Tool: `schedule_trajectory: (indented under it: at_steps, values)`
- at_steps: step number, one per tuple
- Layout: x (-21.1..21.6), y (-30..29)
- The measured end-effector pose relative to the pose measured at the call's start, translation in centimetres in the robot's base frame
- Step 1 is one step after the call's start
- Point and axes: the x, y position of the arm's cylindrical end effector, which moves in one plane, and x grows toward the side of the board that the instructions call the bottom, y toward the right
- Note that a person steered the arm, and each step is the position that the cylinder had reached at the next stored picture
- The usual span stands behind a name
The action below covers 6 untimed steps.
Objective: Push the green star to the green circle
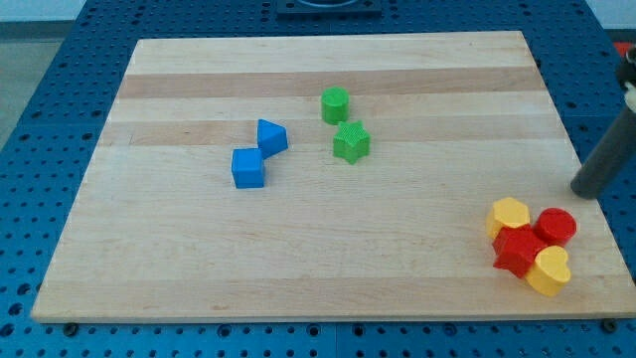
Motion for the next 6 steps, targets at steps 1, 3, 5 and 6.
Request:
schedule_trajectory:
  at_steps: [1, 3, 5, 6]
  values:
    - [-3.7, -3.7]
    - [-6.8, -14.1]
    - [-7.0, -23.3]
    - [-7.2, -27.4]
